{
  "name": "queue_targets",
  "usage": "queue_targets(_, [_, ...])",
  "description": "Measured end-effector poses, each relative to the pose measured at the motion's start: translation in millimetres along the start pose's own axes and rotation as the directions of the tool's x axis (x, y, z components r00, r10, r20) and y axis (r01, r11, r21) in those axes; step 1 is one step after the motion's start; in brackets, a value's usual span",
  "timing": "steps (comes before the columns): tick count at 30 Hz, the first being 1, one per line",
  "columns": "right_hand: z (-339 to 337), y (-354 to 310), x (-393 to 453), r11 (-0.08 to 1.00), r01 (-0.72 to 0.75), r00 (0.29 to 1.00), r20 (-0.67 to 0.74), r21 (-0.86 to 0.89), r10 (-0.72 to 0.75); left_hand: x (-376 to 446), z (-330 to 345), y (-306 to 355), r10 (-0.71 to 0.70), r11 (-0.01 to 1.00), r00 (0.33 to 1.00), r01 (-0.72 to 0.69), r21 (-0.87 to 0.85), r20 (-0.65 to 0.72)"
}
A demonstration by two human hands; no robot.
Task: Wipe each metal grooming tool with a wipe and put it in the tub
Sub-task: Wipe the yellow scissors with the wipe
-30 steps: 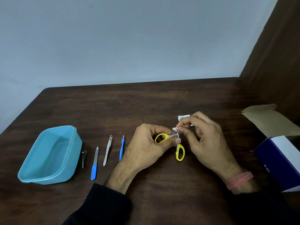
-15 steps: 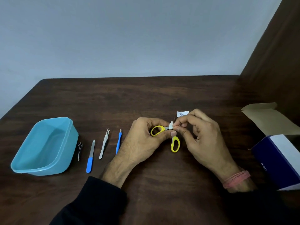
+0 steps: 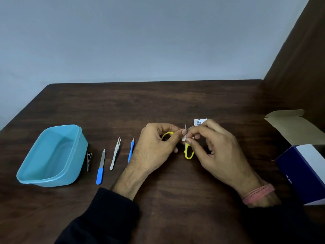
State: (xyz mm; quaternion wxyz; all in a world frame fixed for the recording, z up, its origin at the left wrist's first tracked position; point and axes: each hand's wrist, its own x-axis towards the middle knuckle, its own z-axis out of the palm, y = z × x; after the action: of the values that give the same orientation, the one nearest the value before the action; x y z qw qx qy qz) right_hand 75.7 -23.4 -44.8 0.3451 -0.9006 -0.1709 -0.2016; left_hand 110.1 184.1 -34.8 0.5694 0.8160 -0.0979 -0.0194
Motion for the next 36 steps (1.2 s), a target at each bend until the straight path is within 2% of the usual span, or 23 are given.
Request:
queue_targets(11, [-2,-2,-1,0.998,0.060,0.996,0.064,0.032,-0.062,1,2,0,0.007,1.000,0.999,-0.006,0.027,-0.044])
queue_targets(14, [-7,2,-2,0.999,0.035,0.997,0.061,0.033,-0.037,0,3,0,0.026,0.998,0.999,-0.023,0.062,-0.043])
queue_targets(21, [-5,-3,-4,0.996,0.030,0.986,0.163,0.089,-0.044,0,4,5,0.013,0.998,0.997,-0.009,0.055,-0.077])
queue_targets(25, [-5,-6,-4,0.995,0.007,0.991,0.130,0.101,-0.020,-1,2,2,0.042,0.996,0.997,-0.036,0.083,-0.068])
queue_targets(28, [-3,-12,-6,0.994,0.020,0.980,0.195,0.110,-0.042,-1,2,1,0.063,0.994,0.995,-0.056,0.098,-0.071])
queue_targets(36, [-9,-9,-6,0.997,-0.052,0.982,0.183,0.062,0.040,1,3,-1,0.024,0.998,0.998,-0.021,0.056,-0.059])
